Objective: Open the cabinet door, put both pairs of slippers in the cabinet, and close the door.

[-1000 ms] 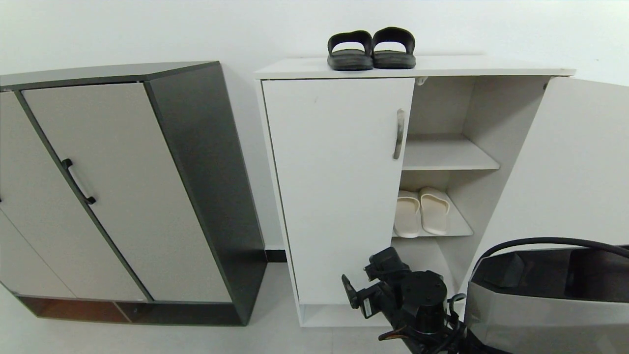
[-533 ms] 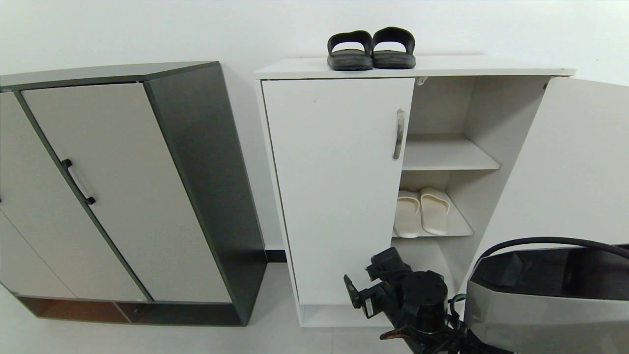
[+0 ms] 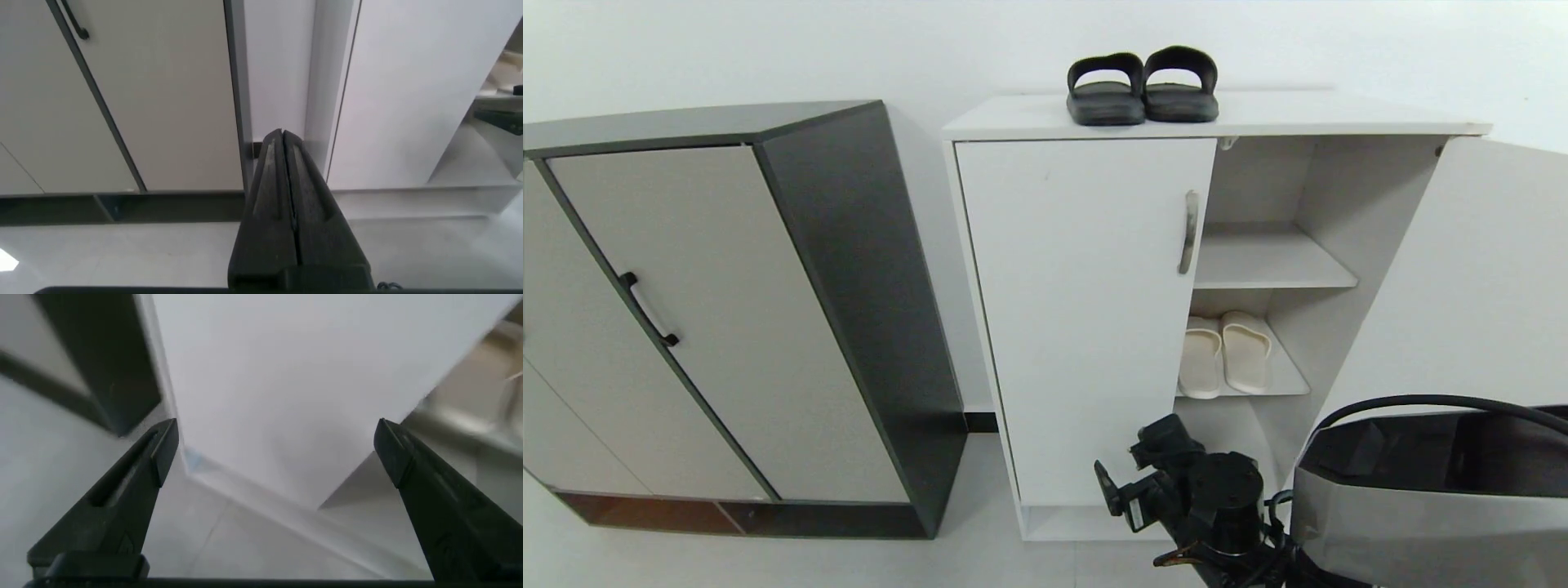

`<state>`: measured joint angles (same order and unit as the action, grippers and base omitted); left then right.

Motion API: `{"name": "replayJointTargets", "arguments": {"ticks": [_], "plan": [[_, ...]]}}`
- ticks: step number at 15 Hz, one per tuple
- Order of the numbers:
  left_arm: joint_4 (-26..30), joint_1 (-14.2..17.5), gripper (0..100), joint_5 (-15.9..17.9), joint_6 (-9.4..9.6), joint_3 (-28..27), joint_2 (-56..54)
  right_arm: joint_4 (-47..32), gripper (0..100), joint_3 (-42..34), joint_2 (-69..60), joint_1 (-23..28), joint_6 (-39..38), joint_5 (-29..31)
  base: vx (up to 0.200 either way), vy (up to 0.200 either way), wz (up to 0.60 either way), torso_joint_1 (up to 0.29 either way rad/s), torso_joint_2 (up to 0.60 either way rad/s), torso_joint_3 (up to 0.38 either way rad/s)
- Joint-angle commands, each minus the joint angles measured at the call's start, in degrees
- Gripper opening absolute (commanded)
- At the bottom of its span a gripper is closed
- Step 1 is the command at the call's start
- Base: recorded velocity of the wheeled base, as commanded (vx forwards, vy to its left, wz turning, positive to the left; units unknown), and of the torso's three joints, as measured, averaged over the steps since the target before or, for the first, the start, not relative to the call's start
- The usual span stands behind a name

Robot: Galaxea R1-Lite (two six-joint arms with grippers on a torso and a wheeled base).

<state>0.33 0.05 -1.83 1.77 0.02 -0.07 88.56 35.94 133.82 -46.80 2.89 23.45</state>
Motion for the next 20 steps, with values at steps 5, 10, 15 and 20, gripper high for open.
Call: {"name": "replayJointTargets", "arguments": {"ticks": [5, 10, 15, 20], "plan": [[-0.1, 0.0, 0, 0.0, -0.01, 0.0, 0.1, 0.2, 100, 0.0, 0.5, -0.1, 0.1, 0.0, 0.000, 0.000, 0.00, 0.079, -0.51, -0.357], [-0.1, 0.0, 0, 0.0, -0.10, 0.0, 0.1, 0.1, 100, 0.0, 0.5, -0.1, 0.4, 0.0, 0.000, 0.000, 0.00, 0.136, -0.46, -0.331], [-0.1, 0.0, 0, 0.0, -0.10, 0.0, 0.1, 0.2, 100, 0.3, 1.2, -0.1, 0.5, 0.0, 0.000, 0.000, 0.00, 0.177, -0.48, -0.320], [-0.1, 0.0, 0, 0.0, -0.10, 0.0, 0.1, 0.2, 100, 0.3, 1.3, -0.1, 0.5, 0.0, 0.000, 0.000, 0.00, 0.202, -0.51, -0.312]]}}
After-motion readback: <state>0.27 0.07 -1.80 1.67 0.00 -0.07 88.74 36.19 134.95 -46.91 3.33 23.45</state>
